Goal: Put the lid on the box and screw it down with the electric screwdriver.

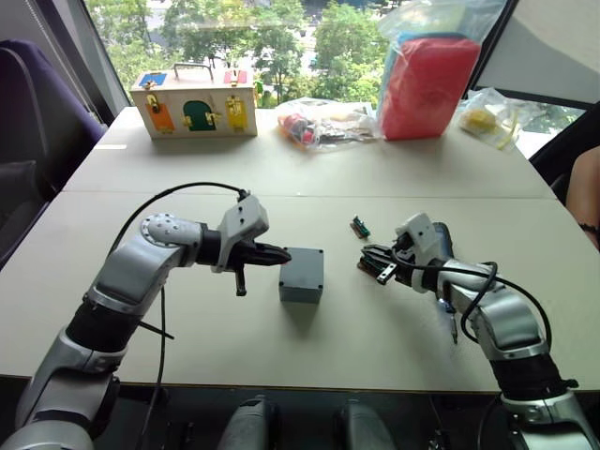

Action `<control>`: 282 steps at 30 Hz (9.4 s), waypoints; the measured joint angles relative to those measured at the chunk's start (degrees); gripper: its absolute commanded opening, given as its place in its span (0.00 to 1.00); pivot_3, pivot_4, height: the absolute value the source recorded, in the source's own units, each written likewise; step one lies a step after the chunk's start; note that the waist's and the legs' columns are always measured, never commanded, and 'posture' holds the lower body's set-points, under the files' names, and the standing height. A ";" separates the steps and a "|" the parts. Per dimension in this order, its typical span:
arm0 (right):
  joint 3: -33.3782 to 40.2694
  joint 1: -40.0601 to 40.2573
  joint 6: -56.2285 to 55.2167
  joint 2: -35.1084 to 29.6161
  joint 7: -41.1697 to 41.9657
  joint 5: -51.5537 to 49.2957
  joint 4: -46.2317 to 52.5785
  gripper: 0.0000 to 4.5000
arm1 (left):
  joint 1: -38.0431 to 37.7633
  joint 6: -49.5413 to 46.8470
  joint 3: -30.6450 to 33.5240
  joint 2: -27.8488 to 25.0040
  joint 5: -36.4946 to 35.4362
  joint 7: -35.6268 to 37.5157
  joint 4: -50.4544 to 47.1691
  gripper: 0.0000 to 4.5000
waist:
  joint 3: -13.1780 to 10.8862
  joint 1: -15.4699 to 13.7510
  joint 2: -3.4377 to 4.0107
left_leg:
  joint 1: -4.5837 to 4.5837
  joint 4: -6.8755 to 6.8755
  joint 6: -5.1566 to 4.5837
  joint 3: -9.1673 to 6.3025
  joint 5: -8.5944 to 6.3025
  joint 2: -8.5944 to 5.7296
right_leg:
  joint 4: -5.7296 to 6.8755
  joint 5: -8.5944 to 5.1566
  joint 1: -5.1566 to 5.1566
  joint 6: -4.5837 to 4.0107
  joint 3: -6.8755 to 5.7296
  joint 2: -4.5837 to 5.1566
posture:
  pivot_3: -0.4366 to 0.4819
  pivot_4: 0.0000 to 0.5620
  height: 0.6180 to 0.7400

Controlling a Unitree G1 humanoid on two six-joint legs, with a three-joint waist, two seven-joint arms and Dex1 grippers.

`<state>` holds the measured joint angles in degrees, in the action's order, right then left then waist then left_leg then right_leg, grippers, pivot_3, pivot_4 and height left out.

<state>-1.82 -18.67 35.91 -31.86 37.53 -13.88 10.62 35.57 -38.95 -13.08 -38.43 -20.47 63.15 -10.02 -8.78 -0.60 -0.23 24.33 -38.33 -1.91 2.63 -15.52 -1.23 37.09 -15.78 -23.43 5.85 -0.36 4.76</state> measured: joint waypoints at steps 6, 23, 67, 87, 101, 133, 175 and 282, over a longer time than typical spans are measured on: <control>0.38 -1.71 2.83 0.11 -0.65 -1.44 3.19 0.03 | 0.00 0.00 0.02 0.26 -0.03 -0.22 0.36 0.00 | 0.00 0.05 0.00 | 0.00 0.00 0.00 0.00 0.00 0.00 | 0.01 0.00 -0.01 0.00 0.00 0.00 | 0.48 0.27 1.00; -6.32 -7.29 6.77 4.75 -0.18 -5.42 9.14 0.03 | -1.74 0.76 1.87 -3.15 1.04 -1.71 2.55 0.00 | 0.00 0.08 0.00 | 0.01 -0.01 0.01 -0.01 0.00 0.01 | 0.01 0.00 -0.02 0.00 0.00 -0.02 | 0.48 0.27 1.00; -6.34 -6.07 4.70 3.80 0.08 -4.90 6.27 0.03 | -1.55 -0.64 2.21 -3.17 -0.15 -2.32 0.91 0.00 | 0.00 0.08 0.00 | 0.01 -0.01 0.01 -0.01 0.00 0.02 | 0.01 0.00 -0.01 0.00 0.00 -0.02 | 0.48 0.27 1.00; -7.99 -6.47 2.89 4.13 0.67 -3.02 4.09 0.03 | -1.55 -0.64 2.21 -3.07 -0.16 -2.45 0.91 0.00 | 0.00 0.19 0.00 | 0.00 -0.01 0.01 -0.01 0.01 0.02 | 0.01 0.00 -0.01 0.00 0.00 -0.03 | 0.48 0.27 1.00; -9.01 -7.33 2.44 4.82 1.24 -2.15 2.70 0.08 | -1.84 -0.63 2.21 -2.99 -0.21 -3.39 0.91 0.00 | 0.00 0.20 0.00 | 0.00 -0.01 0.01 -0.01 0.01 0.02 | 0.01 0.00 -0.01 0.00 0.00 -0.02 | 0.48 0.27 1.00; 0.98 -23.51 56.18 -27.97 -0.02 -15.84 -8.85 0.99 | 1.28 1.82 -1.34 3.35 -5.00 0.62 -4.57 0.00 | -0.01 1.23 0.02 | 0.01 0.11 -0.04 0.05 -0.02 -0.02 | -0.12 -0.05 -0.03 -0.09 0.01 0.38 | 0.48 0.27 1.00; -1.12 -35.48 49.70 -16.28 -4.73 -14.15 -38.04 0.42 | -5.10 -0.53 7.53 -1.46 -6.99 -4.58 -3.59 0.00 | -0.17 1.60 0.30 | 0.11 0.12 0.03 0.17 0.00 -0.04 | -0.01 -0.03 -0.26 -0.08 0.07 0.40 | 0.48 0.27 1.00; -5.09 0.38 -27.86 19.65 -10.82 -2.48 0.06 0.42 | -1.44 4.85 -3.10 5.90 4.92 -1.09 6.83 0.00 | 0.24 1.22 -0.12 | -0.98 0.24 0.02 -0.03 -0.03 -0.02 | -0.12 -0.07 0.88 -0.09 0.06 0.34 | 0.48 0.27 1.00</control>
<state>-6.91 -18.29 8.05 -12.21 26.72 -16.36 10.68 34.13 -34.10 -16.18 -32.53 -15.56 62.06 -3.19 -8.54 0.62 -0.35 23.34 -38.09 -1.89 2.60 -15.55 -1.25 36.96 -15.85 -22.55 5.76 -0.30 5.10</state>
